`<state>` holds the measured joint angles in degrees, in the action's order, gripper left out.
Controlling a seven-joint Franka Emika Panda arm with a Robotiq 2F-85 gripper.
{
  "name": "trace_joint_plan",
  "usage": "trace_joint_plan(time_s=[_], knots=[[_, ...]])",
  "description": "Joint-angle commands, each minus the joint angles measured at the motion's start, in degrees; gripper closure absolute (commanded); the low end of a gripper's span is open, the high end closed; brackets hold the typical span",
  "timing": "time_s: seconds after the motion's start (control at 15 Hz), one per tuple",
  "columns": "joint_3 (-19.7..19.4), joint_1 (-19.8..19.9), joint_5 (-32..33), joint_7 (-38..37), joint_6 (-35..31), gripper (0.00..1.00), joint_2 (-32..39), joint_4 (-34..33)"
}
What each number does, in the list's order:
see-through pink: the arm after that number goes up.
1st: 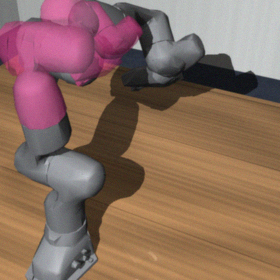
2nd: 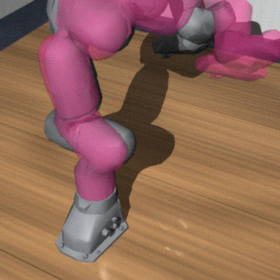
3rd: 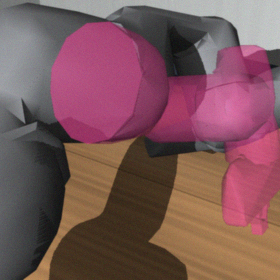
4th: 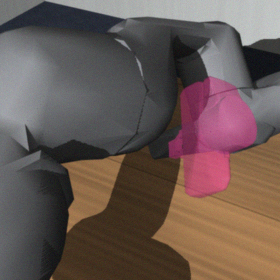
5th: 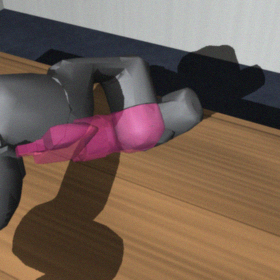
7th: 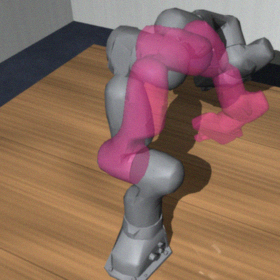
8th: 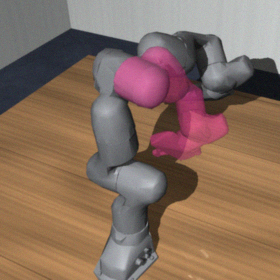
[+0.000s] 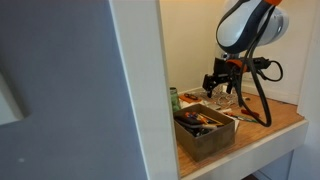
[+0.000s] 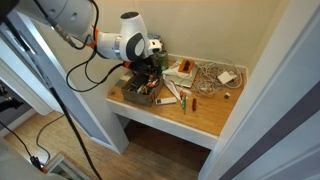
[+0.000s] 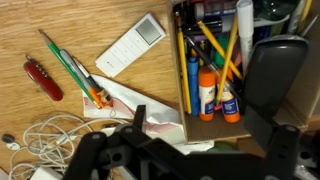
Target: Move the brown box to the right
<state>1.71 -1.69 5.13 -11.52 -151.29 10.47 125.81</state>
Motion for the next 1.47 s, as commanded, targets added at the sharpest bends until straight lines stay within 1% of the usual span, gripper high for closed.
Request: trace_joint_plan(time_s=[0.0, 0.13, 0.4, 0.87, 0.93, 1.0, 1.13, 1.2, 1.33, 1.4], knots=[[-0.93, -0.62, -0.39, 0.39, 0.08, 0.00, 0.62, -0.46], [-1.06, -0.63, -0.40, 0.39, 0.08, 0.00, 1.17, -0.95], [-2.44, -1.61, 3.32, -0.98, -0.75, 0.00, 4.65, -2.11], [-3.32, -2.16, 3.05, 0.46, 0.13, 0.00, 10.81, -5.25], [-3.41, -2.28, 3.06, 0.59, 0.16, 0.05, 11.69, -5.94], [-3.30, -2.23, 2.80, 1.23, 0.45, 0.15, 12.50, -6.60], [-2.84, -1.92, 2.24, 3.28, 1.22, 0.17, 14.15, -8.23], [-2.85, -1.91, 2.32, 4.08, 1.45, 0.24, 14.85, -8.91], [-2.79, -1.88, 2.30, 5.48, 1.61, 0.24, 16.38, -10.44], [-2.89, -2.01, 2.42, 5.79, 1.63, 0.26, 17.13, -11.20]])
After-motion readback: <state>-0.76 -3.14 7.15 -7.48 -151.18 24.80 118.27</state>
